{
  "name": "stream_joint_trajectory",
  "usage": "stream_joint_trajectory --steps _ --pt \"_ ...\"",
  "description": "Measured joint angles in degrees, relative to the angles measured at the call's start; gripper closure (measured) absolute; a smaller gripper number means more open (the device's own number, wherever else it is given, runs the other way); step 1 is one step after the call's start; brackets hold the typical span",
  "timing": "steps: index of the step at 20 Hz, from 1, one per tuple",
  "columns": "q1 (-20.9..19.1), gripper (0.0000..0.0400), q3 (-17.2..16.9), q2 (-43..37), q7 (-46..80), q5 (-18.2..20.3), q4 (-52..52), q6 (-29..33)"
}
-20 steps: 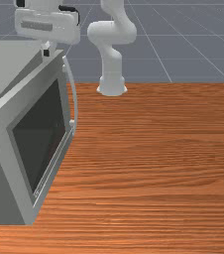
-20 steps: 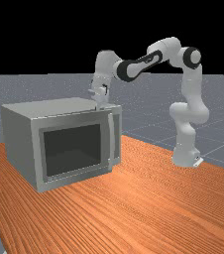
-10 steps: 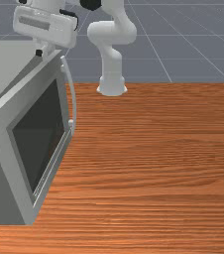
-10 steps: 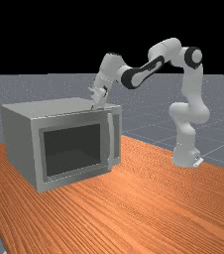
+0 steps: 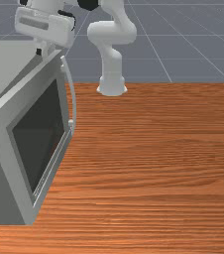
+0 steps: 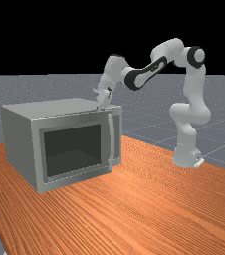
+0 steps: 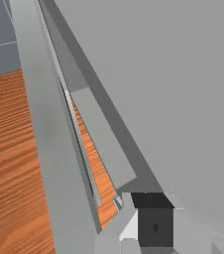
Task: Open the microwave
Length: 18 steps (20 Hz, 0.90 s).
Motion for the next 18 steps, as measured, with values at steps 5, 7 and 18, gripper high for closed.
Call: stream_joint_trajectory --steps 5,7,18 --pt "0.6 0.04 -0.5 2.4 -0.7 1.3 -1.1 4.0" --pt "0.4 0.04 -0.5 2.8 -0.8 1.8 -1.0 5.3" --pt "1.0 0.04 14.1 5.4 8.0 5.5 1.3 5.2"
